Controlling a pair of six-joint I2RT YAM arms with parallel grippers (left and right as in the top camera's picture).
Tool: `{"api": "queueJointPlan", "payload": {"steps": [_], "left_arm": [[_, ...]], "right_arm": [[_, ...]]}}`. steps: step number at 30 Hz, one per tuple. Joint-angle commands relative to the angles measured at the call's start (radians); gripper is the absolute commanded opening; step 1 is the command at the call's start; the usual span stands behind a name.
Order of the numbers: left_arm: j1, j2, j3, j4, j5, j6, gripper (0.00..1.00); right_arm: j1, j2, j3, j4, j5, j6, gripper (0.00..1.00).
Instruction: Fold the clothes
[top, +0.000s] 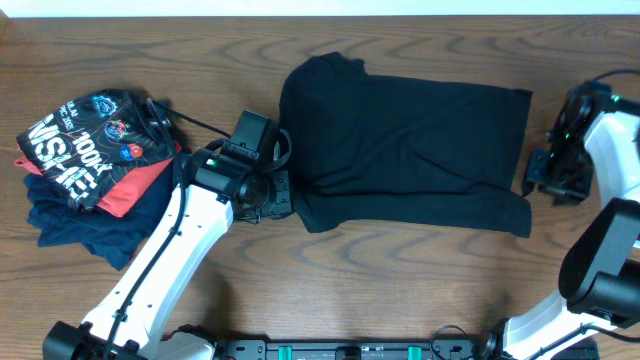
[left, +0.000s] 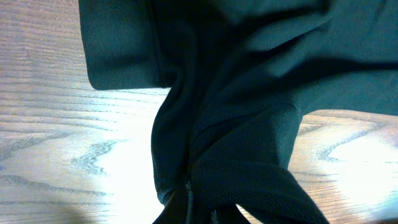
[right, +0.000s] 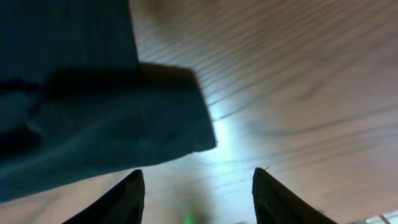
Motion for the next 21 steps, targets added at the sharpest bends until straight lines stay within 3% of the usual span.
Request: {"api": "queueJointPlan", "payload": {"steps": [1,7,21], "left_arm": [[0.006,0.002,0.016,-0.008,0.001,0.013,0.06],[0.006,0.002,0.015,-0.007,0.001,0.013,0.06],[0.006,0.002,0.014,-0.006,0.001,0.013,0.06]], "right_arm": [[0.015,0.003,-0.061,-0.004,-0.093,0.026,0.5],[0.014,0.002,-0.203,0.082,-0.095,0.199,0.47],[0.016,0.002,-0.425,0.419,-0.103,0.317,0.5]]}}
